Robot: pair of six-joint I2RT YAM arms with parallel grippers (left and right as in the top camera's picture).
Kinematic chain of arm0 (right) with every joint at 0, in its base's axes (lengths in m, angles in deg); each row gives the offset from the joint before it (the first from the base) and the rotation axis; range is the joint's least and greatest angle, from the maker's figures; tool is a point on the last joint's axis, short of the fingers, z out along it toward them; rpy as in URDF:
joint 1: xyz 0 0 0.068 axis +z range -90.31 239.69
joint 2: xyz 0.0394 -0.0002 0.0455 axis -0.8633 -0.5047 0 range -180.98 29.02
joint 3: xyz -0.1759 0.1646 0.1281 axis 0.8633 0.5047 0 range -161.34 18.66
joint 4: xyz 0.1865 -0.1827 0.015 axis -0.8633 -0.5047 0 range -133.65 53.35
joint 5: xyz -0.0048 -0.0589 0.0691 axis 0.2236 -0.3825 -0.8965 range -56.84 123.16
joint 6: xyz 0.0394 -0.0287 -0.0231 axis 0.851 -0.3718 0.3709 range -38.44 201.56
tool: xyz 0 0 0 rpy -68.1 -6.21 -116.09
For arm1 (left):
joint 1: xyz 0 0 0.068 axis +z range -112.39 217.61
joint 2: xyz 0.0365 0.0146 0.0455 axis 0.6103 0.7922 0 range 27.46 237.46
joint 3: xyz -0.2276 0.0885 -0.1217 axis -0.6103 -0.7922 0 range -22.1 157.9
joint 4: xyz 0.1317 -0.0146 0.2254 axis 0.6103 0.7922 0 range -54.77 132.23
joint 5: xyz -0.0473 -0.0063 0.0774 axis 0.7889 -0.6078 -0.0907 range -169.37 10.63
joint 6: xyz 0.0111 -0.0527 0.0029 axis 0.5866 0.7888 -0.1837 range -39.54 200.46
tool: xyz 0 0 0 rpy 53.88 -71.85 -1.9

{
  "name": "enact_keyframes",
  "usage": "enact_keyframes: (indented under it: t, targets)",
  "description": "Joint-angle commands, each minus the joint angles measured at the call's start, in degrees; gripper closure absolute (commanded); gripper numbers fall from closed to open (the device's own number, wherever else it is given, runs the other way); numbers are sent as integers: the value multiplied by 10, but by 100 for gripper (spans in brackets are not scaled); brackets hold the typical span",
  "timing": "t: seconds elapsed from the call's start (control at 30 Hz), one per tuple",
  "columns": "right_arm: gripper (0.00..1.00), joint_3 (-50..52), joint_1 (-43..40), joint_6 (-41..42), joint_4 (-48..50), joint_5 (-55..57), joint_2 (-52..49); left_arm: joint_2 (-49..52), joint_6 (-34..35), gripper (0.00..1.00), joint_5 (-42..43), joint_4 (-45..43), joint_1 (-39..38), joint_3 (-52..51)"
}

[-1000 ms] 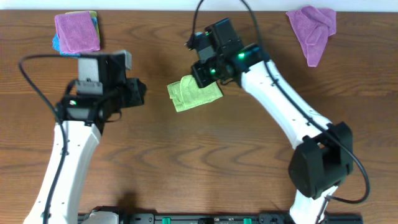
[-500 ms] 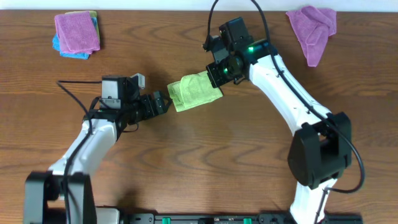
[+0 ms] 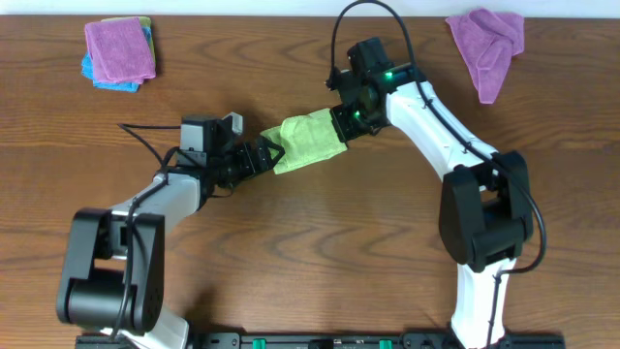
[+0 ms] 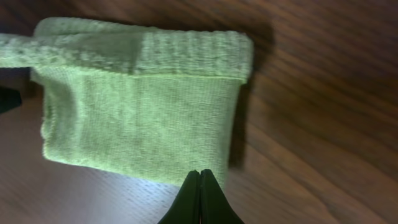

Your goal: Fold the cloth

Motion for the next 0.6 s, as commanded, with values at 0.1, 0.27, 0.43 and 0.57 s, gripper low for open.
enact_keyframes:
  t: [0.1, 0.27, 0.43, 0.57]
  targets:
    - [99, 3, -14, -11, 5, 7, -19, 43, 26, 5, 6, -29, -4, 2]
    - [99, 3, -13, -9, 10, -5, -47, 69, 47, 5, 6, -60, -4, 2]
    - [99, 3, -5, -5, 21, -42, -75, 93, 57, 4, 6, -66, -11, 2]
    - [99, 3, 7, 0, 25, -47, -84, 108, 63, 5, 6, -66, -20, 2]
